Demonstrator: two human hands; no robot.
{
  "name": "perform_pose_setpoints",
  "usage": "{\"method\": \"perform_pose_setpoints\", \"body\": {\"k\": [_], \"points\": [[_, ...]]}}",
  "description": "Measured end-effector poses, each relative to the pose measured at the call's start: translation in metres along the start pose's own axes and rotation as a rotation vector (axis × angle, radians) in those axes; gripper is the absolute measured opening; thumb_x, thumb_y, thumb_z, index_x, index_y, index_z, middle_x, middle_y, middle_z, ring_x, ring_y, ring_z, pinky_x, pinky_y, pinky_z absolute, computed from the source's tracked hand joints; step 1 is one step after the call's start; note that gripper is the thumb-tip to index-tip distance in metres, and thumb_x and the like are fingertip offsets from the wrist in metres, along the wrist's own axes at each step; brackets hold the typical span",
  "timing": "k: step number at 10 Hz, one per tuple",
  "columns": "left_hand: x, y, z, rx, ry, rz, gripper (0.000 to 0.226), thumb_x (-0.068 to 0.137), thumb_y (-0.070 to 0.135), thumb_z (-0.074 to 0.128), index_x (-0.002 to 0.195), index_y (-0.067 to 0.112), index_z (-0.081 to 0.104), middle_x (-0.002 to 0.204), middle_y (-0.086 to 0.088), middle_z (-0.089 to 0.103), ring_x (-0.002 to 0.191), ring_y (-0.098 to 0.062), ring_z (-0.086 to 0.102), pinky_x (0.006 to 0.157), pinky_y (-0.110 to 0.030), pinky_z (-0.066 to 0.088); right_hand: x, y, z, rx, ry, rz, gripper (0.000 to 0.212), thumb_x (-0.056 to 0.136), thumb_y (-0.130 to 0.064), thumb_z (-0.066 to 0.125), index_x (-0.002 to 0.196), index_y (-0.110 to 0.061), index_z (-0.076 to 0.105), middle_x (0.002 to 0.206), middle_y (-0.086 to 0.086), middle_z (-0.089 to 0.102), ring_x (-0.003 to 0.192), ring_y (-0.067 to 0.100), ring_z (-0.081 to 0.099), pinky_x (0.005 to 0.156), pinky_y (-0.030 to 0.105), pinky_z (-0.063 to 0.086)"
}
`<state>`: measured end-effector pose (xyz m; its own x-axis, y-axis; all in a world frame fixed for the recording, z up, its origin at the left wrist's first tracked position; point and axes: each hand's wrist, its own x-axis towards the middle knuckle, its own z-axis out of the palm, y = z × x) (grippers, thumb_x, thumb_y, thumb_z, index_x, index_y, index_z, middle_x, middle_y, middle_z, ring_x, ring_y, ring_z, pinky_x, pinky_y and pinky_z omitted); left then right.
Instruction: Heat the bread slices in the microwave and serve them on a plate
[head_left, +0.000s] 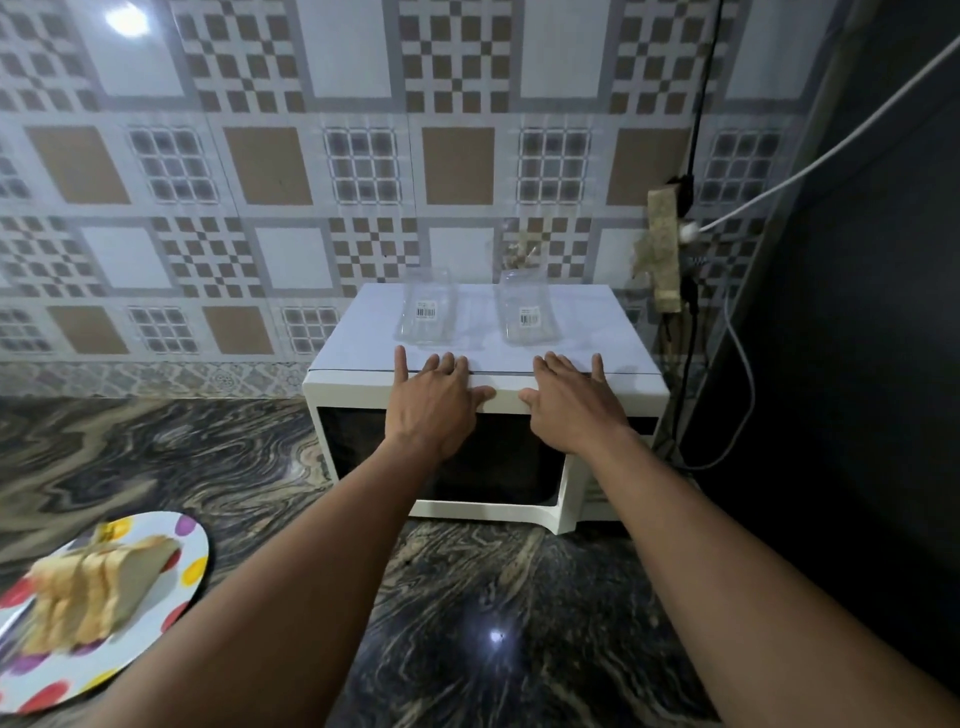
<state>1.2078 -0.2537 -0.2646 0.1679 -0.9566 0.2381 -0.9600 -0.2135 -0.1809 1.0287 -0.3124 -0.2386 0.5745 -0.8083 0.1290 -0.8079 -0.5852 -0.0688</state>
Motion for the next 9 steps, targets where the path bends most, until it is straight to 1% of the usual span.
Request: {"method": "perform_pose_setpoints", "body": {"k": [1, 2, 3, 4, 5, 6, 7, 8, 9], "points": [[-0.002, -0.001, -0.004, -0.025, 0.025, -0.003, 0.056, 0.098, 0.060, 0.031, 0.140, 0.028, 0.051, 0.145, 0.000, 0.049, 0.140, -0.020, 0.042, 0.120, -0.064, 0.007, 0.001, 0.001, -0.003, 0.013, -0.015, -0.010, 0.060, 0.106, -0.036, 0.034, 0.156, -0.006, 0.020, 0.164, 0.009, 0.020, 0.152, 0.019, 0.014, 0.123, 0.053, 0.001], [-0.004, 0.001, -0.011, -0.092, 0.063, -0.035, 0.056, 0.102, 0.056, 0.035, 0.139, 0.016, 0.048, 0.141, -0.002, 0.054, 0.137, -0.019, 0.047, 0.122, -0.060, 0.006, 0.002, 0.000, -0.003, 0.024, -0.007, -0.012, 0.058, 0.106, -0.034, 0.036, 0.156, -0.006, 0.024, 0.164, 0.009, 0.023, 0.152, 0.019, 0.017, 0.123, 0.050, 0.004], [-0.001, 0.002, -0.015, -0.109, 0.080, -0.042, 0.052, 0.103, 0.053, 0.036, 0.135, 0.015, 0.051, 0.135, -0.001, 0.059, 0.131, -0.019, 0.053, 0.122, -0.059, 0.006, 0.005, 0.001, -0.006, 0.017, 0.025, -0.019, 0.051, 0.105, -0.027, 0.038, 0.151, -0.006, 0.033, 0.157, 0.009, 0.035, 0.147, 0.021, 0.028, 0.123, 0.047, 0.009], [-0.003, 0.001, -0.016, -0.110, 0.074, -0.034, 0.053, 0.103, 0.051, 0.038, 0.141, 0.015, 0.047, 0.142, -0.003, 0.054, 0.136, -0.020, 0.048, 0.123, -0.058, 0.008, 0.006, 0.004, -0.003, 0.029, 0.027, -0.026, 0.051, 0.106, -0.027, 0.036, 0.152, -0.005, 0.031, 0.158, 0.010, 0.034, 0.147, 0.022, 0.027, 0.123, 0.045, 0.012], [-0.010, 0.005, -0.018, -0.091, 0.051, -0.026, 0.056, 0.104, 0.042, 0.041, 0.153, 0.014, 0.034, 0.157, -0.006, 0.039, 0.148, -0.023, 0.031, 0.123, -0.058, 0.007, -0.001, 0.000, 0.006, 0.013, 0.034, -0.010, 0.055, 0.107, -0.027, 0.031, 0.156, -0.005, 0.019, 0.164, 0.012, 0.019, 0.152, 0.023, 0.013, 0.124, 0.046, 0.007], [-0.015, 0.007, -0.014, -0.141, 0.043, -0.031, 0.058, 0.107, 0.036, 0.034, 0.158, 0.011, 0.020, 0.164, -0.009, 0.024, 0.154, -0.026, 0.016, 0.124, -0.057, 0.004, -0.011, -0.009, 0.011, -0.035, 0.065, 0.021, 0.060, 0.105, -0.022, 0.033, 0.157, -0.003, 0.011, 0.165, 0.015, 0.013, 0.153, 0.026, 0.008, 0.123, 0.048, 0.004], [-0.025, 0.006, -0.007, -0.163, 0.010, -0.019, 0.064, 0.108, 0.037, 0.028, 0.159, 0.009, 0.002, 0.168, -0.014, 0.003, 0.155, -0.030, -0.004, 0.124, -0.055, 0.001, -0.028, -0.013, 0.004, -0.010, 0.062, 0.040, 0.064, 0.101, -0.019, 0.039, 0.156, -0.001, 0.013, 0.164, 0.017, 0.015, 0.152, 0.029, 0.012, 0.123, 0.048, 0.011], [-0.045, 0.007, -0.003, -0.303, 0.043, -0.029, 0.066, 0.107, 0.043, 0.026, 0.160, 0.014, 0.000, 0.167, -0.016, -0.003, 0.155, -0.032, -0.009, 0.125, -0.049, 0.000, -0.047, -0.012, -0.006, 0.047, 0.024, 0.053, 0.045, 0.096, -0.018, 0.046, 0.139, -0.003, 0.047, 0.148, 0.016, 0.044, 0.135, 0.030, 0.041, 0.110, 0.044, 0.036], [-0.105, 0.017, 0.015, -0.583, 0.226, -0.015, 0.062, 0.106, 0.047, 0.028, 0.161, 0.022, 0.014, 0.167, -0.008, 0.008, 0.156, -0.026, 0.002, 0.126, -0.044, 0.007, -0.076, -0.003, -0.024, 0.274, -0.067, 0.118, 0.027, 0.092, -0.028, 0.050, 0.084, -0.011, 0.069, 0.095, 0.007, 0.070, 0.086, 0.027, 0.064, 0.075, 0.036, 0.051]]}}
